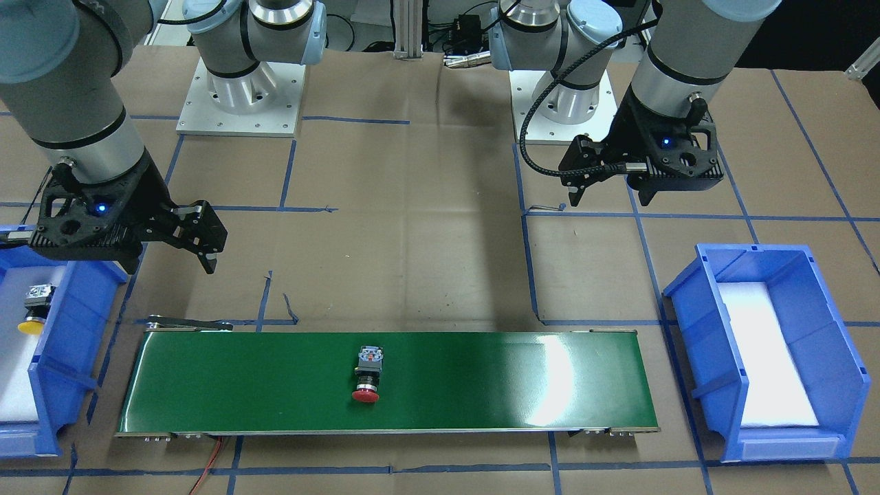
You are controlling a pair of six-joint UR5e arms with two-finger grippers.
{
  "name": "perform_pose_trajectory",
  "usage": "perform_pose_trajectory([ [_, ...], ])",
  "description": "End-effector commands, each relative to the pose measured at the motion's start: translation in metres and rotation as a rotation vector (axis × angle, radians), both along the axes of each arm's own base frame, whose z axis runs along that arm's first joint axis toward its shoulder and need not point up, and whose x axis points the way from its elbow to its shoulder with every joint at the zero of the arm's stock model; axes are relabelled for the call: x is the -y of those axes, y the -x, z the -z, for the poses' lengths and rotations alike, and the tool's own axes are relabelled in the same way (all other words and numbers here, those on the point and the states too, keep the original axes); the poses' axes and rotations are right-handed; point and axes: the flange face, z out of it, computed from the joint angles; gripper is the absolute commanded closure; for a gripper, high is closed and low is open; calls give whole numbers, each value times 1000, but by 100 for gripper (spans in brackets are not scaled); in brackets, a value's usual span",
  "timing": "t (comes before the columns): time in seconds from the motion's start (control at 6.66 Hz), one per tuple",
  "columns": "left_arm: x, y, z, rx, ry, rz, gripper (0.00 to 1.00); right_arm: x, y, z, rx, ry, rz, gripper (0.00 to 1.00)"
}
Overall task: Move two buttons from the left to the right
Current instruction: 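Move the right gripper back over the conveyor toward the red button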
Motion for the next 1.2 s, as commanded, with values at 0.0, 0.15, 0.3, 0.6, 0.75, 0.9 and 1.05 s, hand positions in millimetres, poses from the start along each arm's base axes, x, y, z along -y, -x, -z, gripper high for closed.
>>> perform_pose_trajectory([
  [0.0, 0, 0, 0, 0, 0, 0, 0, -1, -4, 4, -1, -9, -6, 0],
  [0.15, -1, 0, 0, 0, 0, 0, 0, -1, -4, 6, 1, -11, -8, 0],
  [0.3, -1, 0, 0, -1, 0, 0, 0, 0, -4, 10, 3, -17, -8, 0],
  [0.6, -1, 0, 0, -1, 0, 0, 0, 11, -5, 33, 7, -45, -10, 0],
  [0.75, 0, 0, 1, -1, -2, 0, 0, 17, -4, 43, 10, -59, -9, 0],
  [0.9, 0, 0, 0, -1, 0, 0, 0, 23, -9, 46, 26, -27, -19, 0],
  [1.05, 0, 0, 0, -1, 0, 0, 0, 31, -12, 58, 40, -19, -23, 0],
])
